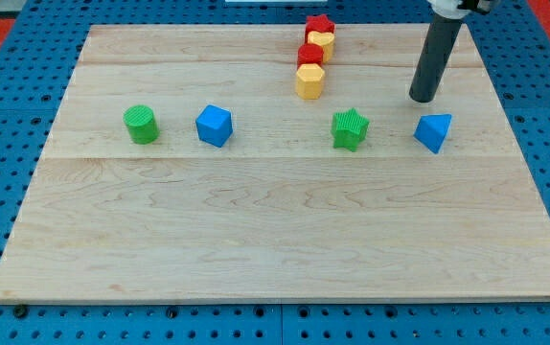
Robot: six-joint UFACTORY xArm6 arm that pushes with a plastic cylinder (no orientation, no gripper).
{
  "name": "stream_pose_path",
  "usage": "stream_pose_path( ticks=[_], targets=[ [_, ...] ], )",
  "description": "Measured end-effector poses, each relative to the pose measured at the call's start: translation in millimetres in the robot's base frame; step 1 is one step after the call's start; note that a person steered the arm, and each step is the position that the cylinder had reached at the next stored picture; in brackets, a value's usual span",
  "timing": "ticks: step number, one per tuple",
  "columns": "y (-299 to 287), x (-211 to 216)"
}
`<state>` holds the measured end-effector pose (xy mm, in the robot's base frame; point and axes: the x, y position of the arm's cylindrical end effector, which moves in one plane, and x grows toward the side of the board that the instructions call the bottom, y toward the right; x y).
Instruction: Move your arm to center left
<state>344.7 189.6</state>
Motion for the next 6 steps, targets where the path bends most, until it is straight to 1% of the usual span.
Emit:
stream_pose_path(
  ticks=[3, 4, 6],
  targets=[
    [0, -2],
    [-9, -9],
    [-37, -9]
  ],
)
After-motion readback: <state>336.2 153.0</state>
